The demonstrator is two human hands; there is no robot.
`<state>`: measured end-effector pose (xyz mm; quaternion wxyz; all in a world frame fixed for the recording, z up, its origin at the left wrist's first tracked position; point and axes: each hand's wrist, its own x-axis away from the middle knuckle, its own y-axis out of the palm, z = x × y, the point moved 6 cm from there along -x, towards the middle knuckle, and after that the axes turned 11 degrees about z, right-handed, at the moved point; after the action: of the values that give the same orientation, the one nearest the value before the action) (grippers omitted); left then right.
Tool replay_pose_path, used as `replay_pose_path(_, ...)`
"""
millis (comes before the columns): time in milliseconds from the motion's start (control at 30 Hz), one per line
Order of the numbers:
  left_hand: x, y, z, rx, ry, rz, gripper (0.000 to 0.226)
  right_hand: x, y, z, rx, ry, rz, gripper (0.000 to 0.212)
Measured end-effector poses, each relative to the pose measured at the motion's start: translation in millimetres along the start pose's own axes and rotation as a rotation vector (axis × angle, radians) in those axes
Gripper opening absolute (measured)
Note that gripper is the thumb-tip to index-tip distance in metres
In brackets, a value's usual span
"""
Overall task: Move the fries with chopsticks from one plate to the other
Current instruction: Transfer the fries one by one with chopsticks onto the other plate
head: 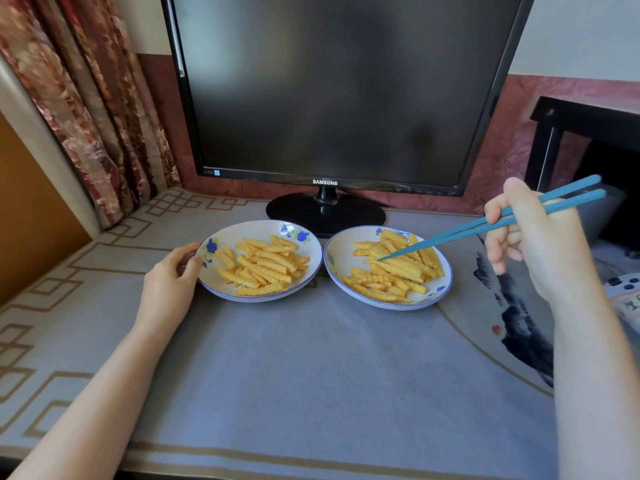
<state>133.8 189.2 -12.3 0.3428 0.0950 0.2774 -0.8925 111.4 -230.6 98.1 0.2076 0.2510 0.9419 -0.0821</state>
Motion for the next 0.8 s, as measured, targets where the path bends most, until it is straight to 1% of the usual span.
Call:
replay_pose_path(200, 0.2, -0.4, 0.2, 0.002, 0.002, 0.002, 0.030, 5.6, 5.7, -6.8, -0.131, -0.015, 0.111, 0.043)
replay_pose_path(267, 0.0, 0.1, -0.2, 0.003, -0.008, 0.000, 0.031, 9.6, 12.7, -6.5, -0.154, -0.015, 0.115, 0.043)
replay_pose_path(333, -0.1, 0.4, -0.1, 0.004, -0.010, -0.002, 0.031, 15.2, 24.6, -4.5, -0.156, -0.005, 0.084, 0.042)
replay_pose_path(467, -0.2, 0.4, 0.2, 0.006, -0.006, -0.004, 0.031, 27.0, 50.0, 1.0, -0.145, 0.015, -0.046, 0.043)
replay_pose_path(567, 0.2, -0.3, 0.1, 0.008, -0.007, -0.004, 0.030, 30.7, 56.0, 2.1, -0.148, 0.032, -0.101, 0.041)
replay_pose_path(667, 1.3, -1.1, 0.6, 0.006, -0.006, -0.001, 0.031, 29.0, 53.8, 1.7, -0.127, 0.029, -0.126, 0.041)
replay_pose_path(800, 1.1, -0.7, 0.9, 0.006, -0.011, 0.001, 0.031, 22.8, 43.4, -1.6, -0.133, 0.030, -0.105, 0.041)
